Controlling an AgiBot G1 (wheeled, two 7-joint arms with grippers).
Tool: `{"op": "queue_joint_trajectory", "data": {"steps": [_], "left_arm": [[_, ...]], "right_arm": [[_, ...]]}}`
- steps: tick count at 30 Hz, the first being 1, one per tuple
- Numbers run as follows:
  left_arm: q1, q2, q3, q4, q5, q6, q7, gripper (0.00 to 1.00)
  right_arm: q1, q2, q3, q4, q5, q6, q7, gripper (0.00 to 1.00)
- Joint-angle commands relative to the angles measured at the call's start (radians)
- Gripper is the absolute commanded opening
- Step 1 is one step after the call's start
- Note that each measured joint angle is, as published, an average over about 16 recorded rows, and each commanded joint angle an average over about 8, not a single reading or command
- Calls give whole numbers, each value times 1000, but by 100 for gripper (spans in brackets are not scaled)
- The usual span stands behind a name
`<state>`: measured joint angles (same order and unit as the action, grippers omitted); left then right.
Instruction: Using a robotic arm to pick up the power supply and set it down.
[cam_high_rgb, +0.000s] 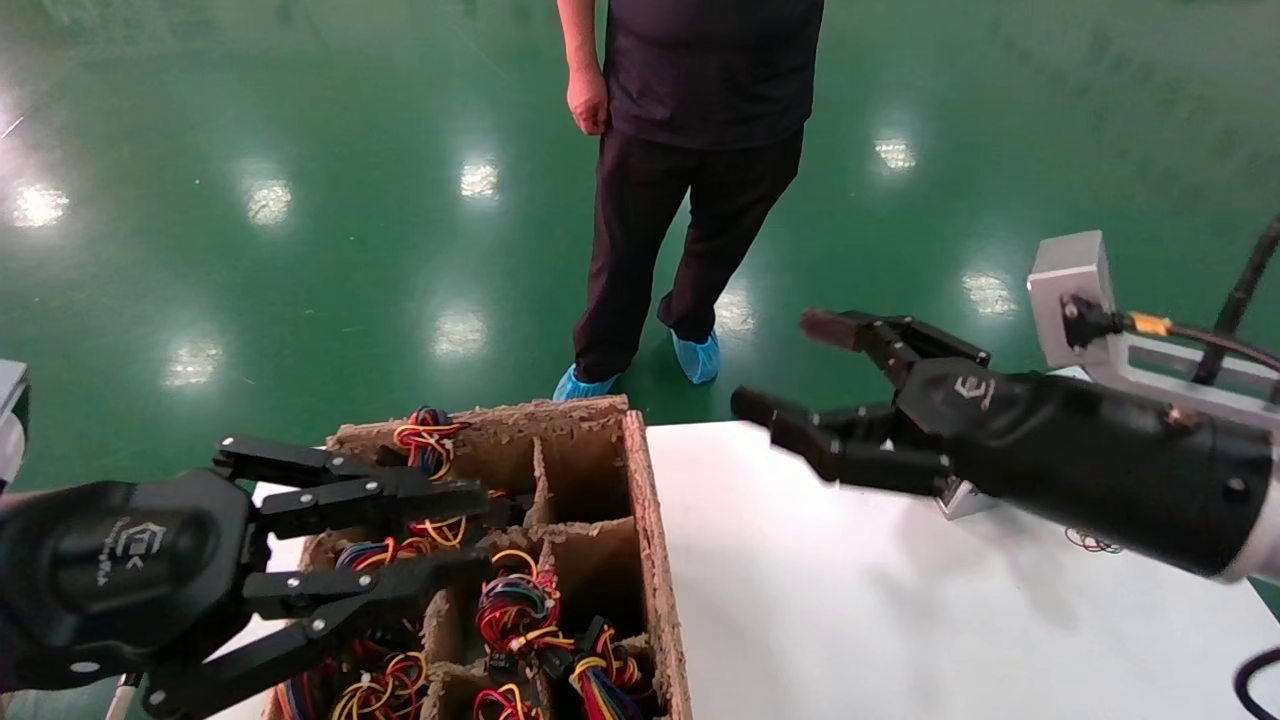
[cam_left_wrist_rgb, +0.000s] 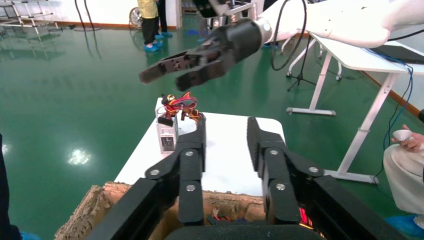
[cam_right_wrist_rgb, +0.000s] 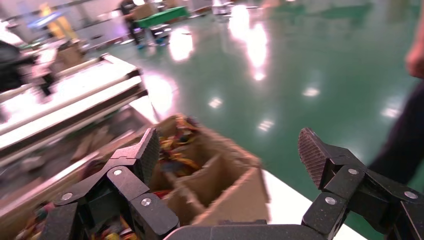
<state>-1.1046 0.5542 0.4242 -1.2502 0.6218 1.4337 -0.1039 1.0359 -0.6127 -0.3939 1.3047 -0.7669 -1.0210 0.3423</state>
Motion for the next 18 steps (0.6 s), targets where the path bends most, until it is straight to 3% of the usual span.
{"op": "queue_joint_trajectory", "data": {"steps": [1,12,18], "left_arm": [[0,0,0,0,0,0,0,100],[0,0,0,0,0,0,0,100],[0,0,0,0,0,0,0,100]], "right_arm": [[5,0,14,-2,4,-56,-18,100],[30,1,88,-16,28,-365,-119,100],[40,1,118,-21,37,-493,-157,100]]}}
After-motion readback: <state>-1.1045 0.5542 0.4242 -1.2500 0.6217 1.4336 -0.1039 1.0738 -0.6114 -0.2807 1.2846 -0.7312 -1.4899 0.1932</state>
